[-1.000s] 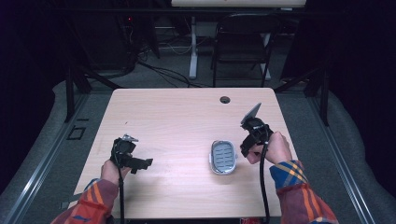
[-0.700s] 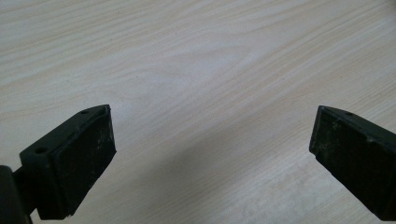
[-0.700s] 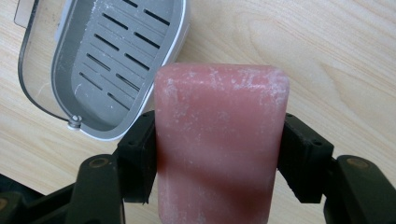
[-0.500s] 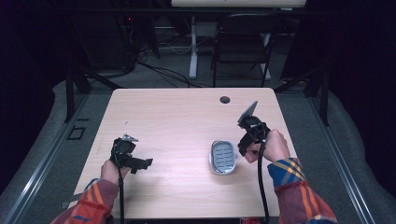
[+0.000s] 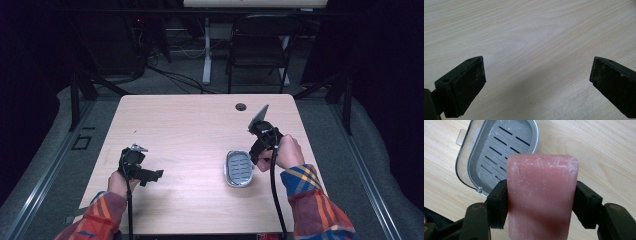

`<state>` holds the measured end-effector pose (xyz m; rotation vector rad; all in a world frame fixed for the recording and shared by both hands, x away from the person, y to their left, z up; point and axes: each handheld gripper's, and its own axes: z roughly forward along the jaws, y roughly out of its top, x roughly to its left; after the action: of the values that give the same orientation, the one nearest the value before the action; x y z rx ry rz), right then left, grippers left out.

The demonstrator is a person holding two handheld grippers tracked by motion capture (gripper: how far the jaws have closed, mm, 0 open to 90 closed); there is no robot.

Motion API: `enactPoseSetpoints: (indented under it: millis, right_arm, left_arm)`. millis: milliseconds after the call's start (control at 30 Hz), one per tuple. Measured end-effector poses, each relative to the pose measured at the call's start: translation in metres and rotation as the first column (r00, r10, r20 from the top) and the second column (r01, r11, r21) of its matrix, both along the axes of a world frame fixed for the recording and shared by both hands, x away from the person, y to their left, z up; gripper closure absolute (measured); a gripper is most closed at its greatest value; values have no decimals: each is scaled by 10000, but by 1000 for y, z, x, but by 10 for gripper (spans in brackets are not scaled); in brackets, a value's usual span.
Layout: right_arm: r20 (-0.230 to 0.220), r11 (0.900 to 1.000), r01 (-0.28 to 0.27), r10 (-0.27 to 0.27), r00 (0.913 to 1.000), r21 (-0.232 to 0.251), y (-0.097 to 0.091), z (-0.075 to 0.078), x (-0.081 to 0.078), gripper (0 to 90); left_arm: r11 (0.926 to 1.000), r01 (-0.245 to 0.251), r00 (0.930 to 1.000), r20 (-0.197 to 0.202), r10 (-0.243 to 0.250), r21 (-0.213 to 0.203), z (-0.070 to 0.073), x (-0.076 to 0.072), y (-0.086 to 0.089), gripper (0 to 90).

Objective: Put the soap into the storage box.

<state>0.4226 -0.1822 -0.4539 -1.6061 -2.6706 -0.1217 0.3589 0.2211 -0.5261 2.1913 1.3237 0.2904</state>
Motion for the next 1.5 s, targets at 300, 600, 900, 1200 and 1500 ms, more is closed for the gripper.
enactPoseSetpoints:
  millis: [300,600,900,1200,1500]
  right_arm:
    - [-161,9998,-212,211,9996,-38,13,-2,3,371]
    - [-174,9997,-234,235,9996,45,22,-4,4,371]
    - [-264,9993,-375,374,9990,-22,28,-5,5,371]
    - [-654,9984,-513,495,9966,-256,38,-10,6,371]
    - [-601,10000,-22,18,9982,-70,51,-28,7,370]
  left_arm:
    - [10000,-14,10000,55,14,-36,1,-1,0,2]
    - [10000,-13,10000,62,14,-43,1,-1,0,2]
    - [10000,24,10000,-6,-24,-3,0,0,0,2]
    - [10000,31,10000,25,-30,-39,0,-1,0,2]
    - [10000,35,10000,16,-35,-10,0,-1,0,2]
